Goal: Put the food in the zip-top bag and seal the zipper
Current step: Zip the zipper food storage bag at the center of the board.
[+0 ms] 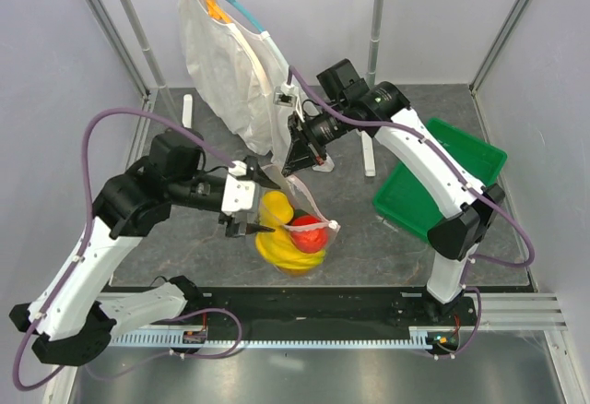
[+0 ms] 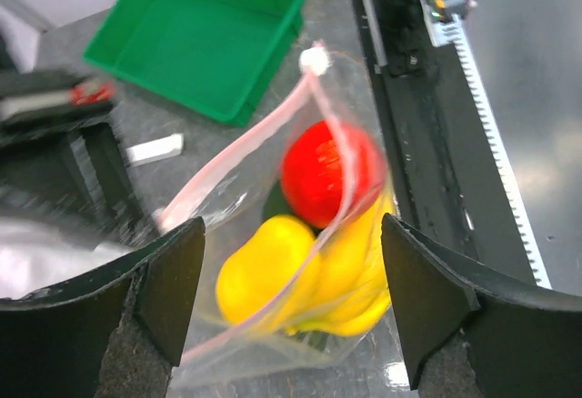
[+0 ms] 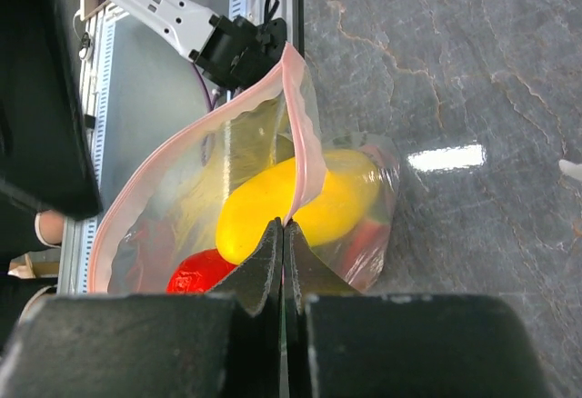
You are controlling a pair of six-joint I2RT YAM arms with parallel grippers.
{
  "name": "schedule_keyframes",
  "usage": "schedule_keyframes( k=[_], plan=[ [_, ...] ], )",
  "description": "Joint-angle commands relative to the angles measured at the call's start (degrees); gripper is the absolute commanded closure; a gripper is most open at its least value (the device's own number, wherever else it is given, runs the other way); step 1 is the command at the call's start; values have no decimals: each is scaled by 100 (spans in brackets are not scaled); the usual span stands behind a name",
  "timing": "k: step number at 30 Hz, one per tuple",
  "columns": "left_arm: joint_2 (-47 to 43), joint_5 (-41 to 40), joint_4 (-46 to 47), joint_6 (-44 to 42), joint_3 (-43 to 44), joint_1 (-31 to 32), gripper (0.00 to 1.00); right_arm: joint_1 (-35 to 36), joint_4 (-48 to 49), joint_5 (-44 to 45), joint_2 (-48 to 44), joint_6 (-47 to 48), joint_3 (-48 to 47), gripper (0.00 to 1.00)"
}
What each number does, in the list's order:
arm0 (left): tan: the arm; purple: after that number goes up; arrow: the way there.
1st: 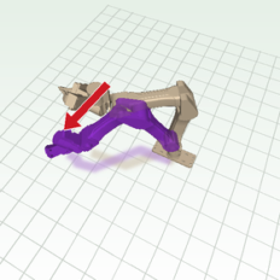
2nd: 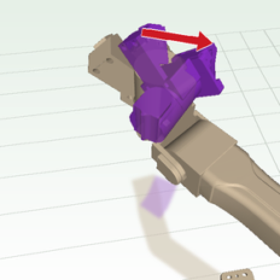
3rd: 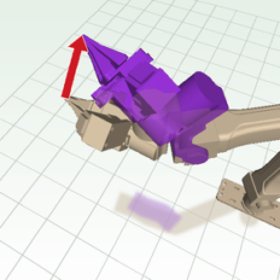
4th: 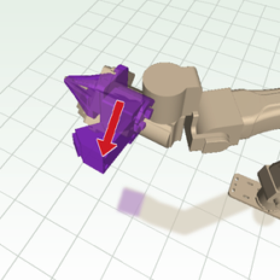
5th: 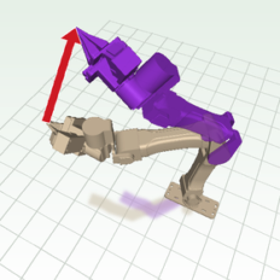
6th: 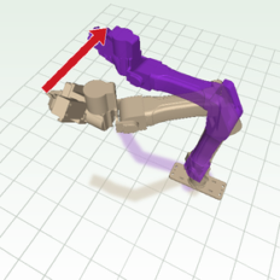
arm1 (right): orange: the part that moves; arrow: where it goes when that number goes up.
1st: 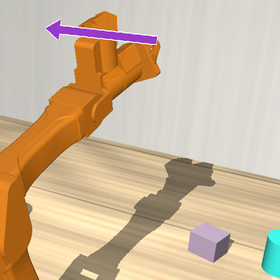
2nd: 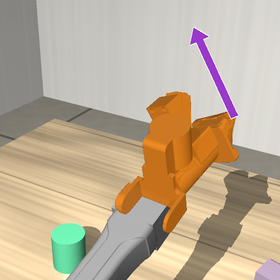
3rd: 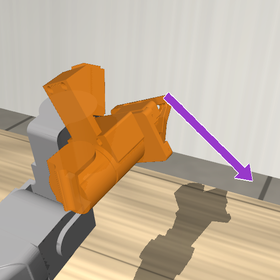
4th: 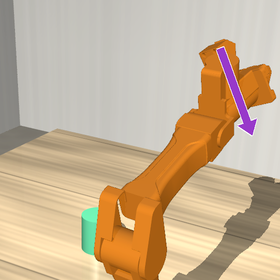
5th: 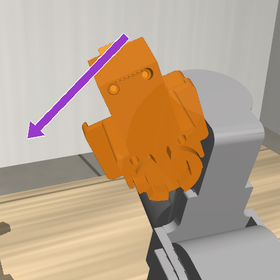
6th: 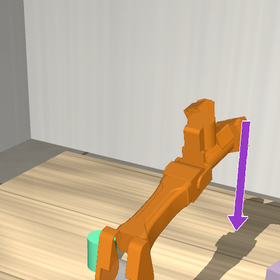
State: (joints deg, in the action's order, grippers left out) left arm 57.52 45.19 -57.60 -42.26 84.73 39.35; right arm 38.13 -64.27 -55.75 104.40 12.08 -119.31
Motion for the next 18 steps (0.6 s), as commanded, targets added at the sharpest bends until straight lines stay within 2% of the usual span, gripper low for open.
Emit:
schedule_keyframes(
  k=[1, 7, 12, 15, 16, 18],
  plan=[
    [5, -475, 48, -573, -61, 642, 19, 54, 485, -340, 37, -302, -242, 100],
    [225, -1547, 222, -529, -439, 1460, 31, 124, 626, -384, 28, -487, -216, 100],
    [321, -1785, 469, -222, -545, 1505, 42, 265, 644, -402, -69, -443, -172, 100],
    [313, -1838, 654, 41, -572, 1514, 58, 405, 679, -367, -95, -399, -181, 100],
    [304, -1873, 741, 147, -580, 1514, 72, 441, 705, -349, -95, -399, -189, 100],
    [217, -1987, 978, 523, -659, 1514, 84, 458, 880, -305, -95, -486, -207, 100]
  ],
)
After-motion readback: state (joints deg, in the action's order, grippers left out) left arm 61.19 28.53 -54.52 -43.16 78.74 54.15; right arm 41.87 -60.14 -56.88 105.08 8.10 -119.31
